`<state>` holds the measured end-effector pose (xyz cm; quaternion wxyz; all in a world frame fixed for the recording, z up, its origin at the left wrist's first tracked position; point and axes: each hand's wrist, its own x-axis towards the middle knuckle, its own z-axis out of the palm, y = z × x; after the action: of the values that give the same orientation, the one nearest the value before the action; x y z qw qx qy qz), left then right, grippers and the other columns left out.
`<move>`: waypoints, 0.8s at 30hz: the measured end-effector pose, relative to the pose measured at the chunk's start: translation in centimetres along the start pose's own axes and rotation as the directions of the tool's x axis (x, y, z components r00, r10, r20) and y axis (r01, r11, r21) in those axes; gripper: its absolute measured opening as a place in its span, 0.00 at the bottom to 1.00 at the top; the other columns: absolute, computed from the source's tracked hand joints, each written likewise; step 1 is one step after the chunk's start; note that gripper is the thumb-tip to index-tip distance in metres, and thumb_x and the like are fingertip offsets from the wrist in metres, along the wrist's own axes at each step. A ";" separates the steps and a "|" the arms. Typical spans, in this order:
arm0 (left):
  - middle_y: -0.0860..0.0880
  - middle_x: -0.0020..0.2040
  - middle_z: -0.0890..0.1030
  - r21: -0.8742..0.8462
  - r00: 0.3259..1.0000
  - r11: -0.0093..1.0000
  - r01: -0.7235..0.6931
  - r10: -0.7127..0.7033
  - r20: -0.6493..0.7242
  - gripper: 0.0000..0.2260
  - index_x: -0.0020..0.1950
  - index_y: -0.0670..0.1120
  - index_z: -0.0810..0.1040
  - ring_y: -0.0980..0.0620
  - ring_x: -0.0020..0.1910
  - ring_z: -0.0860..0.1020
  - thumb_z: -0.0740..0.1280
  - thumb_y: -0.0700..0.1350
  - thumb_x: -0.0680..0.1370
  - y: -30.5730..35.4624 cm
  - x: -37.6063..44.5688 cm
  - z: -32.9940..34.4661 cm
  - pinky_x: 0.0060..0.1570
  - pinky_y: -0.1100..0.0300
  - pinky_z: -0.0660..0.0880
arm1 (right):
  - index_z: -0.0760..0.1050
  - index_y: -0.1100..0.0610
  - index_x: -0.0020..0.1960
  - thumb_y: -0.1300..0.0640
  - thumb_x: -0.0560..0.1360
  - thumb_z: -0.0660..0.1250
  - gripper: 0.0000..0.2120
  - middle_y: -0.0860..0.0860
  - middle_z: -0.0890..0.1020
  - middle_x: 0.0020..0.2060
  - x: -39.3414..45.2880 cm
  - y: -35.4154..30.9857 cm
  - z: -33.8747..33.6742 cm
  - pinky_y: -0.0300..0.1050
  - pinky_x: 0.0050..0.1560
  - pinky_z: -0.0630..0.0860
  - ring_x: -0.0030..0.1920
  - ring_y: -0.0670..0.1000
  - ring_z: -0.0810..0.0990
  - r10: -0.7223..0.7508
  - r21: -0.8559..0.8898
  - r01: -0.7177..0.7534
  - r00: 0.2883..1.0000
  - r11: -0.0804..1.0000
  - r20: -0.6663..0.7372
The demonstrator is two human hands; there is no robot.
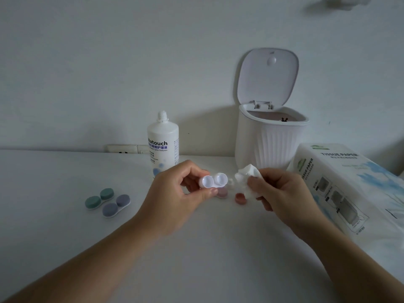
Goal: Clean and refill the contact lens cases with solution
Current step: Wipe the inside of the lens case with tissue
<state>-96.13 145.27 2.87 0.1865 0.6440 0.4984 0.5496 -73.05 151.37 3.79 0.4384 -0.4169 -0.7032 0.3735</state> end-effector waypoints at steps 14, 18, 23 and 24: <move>0.42 0.37 0.81 -0.111 0.994 0.989 0.101 -0.096 0.052 0.08 0.44 0.55 0.82 0.38 0.33 0.80 0.79 0.53 0.71 0.2 0.4 -0.6 0.35 0.45 0.79 | 0.81 0.50 0.41 0.47 0.75 0.65 0.10 0.44 0.81 0.31 -0.2 0.2 -4.9 0.46 0.39 0.79 0.37 0.48 0.81 0.226 -0.830 -0.198 0.970 0.521 -0.089; 0.45 0.36 0.81 -0.103 0.994 0.989 0.103 -0.098 0.046 0.11 0.44 0.56 0.82 0.40 0.34 0.80 0.77 0.59 0.68 0.4 0.4 -0.7 0.34 0.52 0.78 | 0.77 0.44 0.64 0.39 0.74 0.66 0.20 0.45 0.81 0.53 -0.2 -1.2 -4.6 0.48 0.51 0.77 0.54 0.51 0.80 0.064 -0.890 -0.146 0.989 0.432 -0.131; 0.49 0.34 0.80 -0.134 0.993 0.985 0.112 -0.105 0.059 0.14 0.45 0.56 0.83 0.39 0.32 0.80 0.76 0.62 0.65 0.4 0.5 -0.5 0.36 0.43 0.79 | 0.79 0.39 0.56 0.38 0.71 0.70 0.15 0.40 0.82 0.42 0.0 -4.5 -2.2 0.31 0.38 0.75 0.39 0.40 0.81 -0.170 -0.494 0.225 0.973 0.840 0.155; 0.51 0.34 0.80 -0.136 0.993 0.984 0.113 -0.105 0.061 0.14 0.45 0.57 0.83 0.39 0.32 0.80 0.76 0.61 0.64 0.4 0.5 -0.5 0.36 0.43 0.79 | 0.79 0.39 0.57 0.37 0.70 0.71 0.17 0.40 0.84 0.43 0.1 -5.0 -1.4 0.33 0.41 0.79 0.39 0.40 0.83 -0.103 -0.355 0.192 0.962 0.915 0.254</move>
<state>-96.49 145.39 3.66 0.2741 0.6156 0.4880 0.5547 -73.06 149.83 8.77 0.2928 -0.3925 -0.8373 0.2432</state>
